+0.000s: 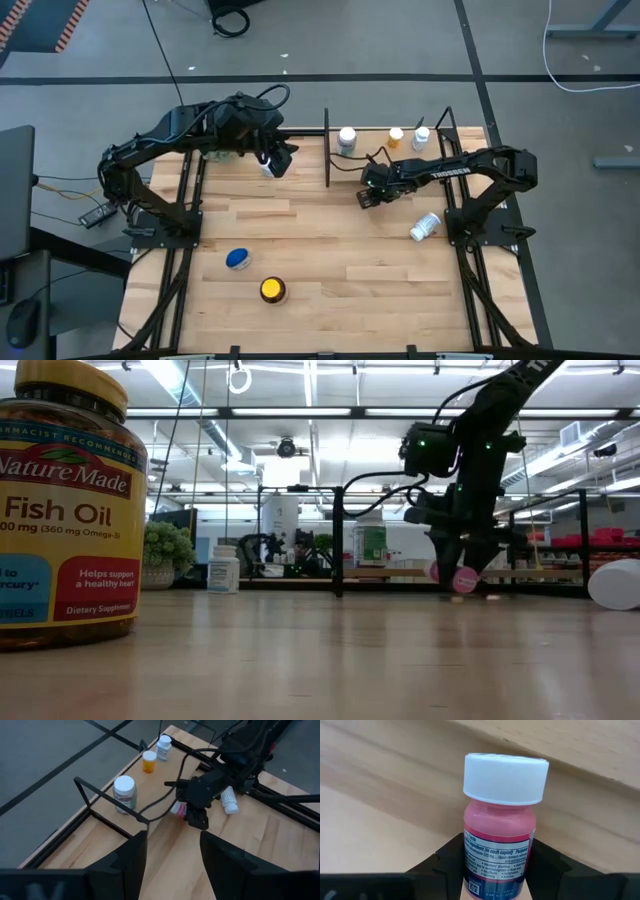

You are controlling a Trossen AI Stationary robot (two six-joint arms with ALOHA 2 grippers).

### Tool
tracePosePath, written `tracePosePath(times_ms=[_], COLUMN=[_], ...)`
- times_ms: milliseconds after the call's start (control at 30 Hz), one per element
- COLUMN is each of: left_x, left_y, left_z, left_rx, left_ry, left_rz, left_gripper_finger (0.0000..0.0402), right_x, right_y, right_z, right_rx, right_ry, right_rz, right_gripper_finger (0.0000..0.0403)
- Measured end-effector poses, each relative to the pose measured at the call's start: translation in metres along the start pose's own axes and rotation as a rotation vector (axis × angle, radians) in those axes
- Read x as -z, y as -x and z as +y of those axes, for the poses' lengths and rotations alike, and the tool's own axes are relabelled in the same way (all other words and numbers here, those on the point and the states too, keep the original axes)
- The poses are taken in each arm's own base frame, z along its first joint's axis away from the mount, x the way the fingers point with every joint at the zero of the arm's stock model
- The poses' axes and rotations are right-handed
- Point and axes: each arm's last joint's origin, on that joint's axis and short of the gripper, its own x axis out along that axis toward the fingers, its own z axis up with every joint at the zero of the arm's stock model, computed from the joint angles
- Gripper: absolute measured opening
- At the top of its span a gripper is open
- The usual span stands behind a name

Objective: Pick and place medicine bottles onto shelf by color
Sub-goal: Put the pink pill bottle on the shelf

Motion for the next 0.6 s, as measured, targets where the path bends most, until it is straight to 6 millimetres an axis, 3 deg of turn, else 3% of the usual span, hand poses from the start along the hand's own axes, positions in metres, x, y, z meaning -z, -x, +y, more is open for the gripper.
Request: tracePosePath(times_ms=[333, 600], left_x=[0.0, 0.001], left_y=[0.0, 0.0], left_z=[0.0, 0.0], left_rx=[-0.001, 0.0], left_ry=[0.003, 0.002], left_rz=[0.005, 0.005], left_gripper_finger=[0.019, 0.019], right_x=[0.001, 0.02], right_y=[-0.004, -0.001], right_z=[-0.004, 0.007], right_rx=[-0.021, -0.072], right_ry=[0.002, 0.069], right_rz=[0.021, 0.117], right_gripper_finger=[0.0173, 0.0173])
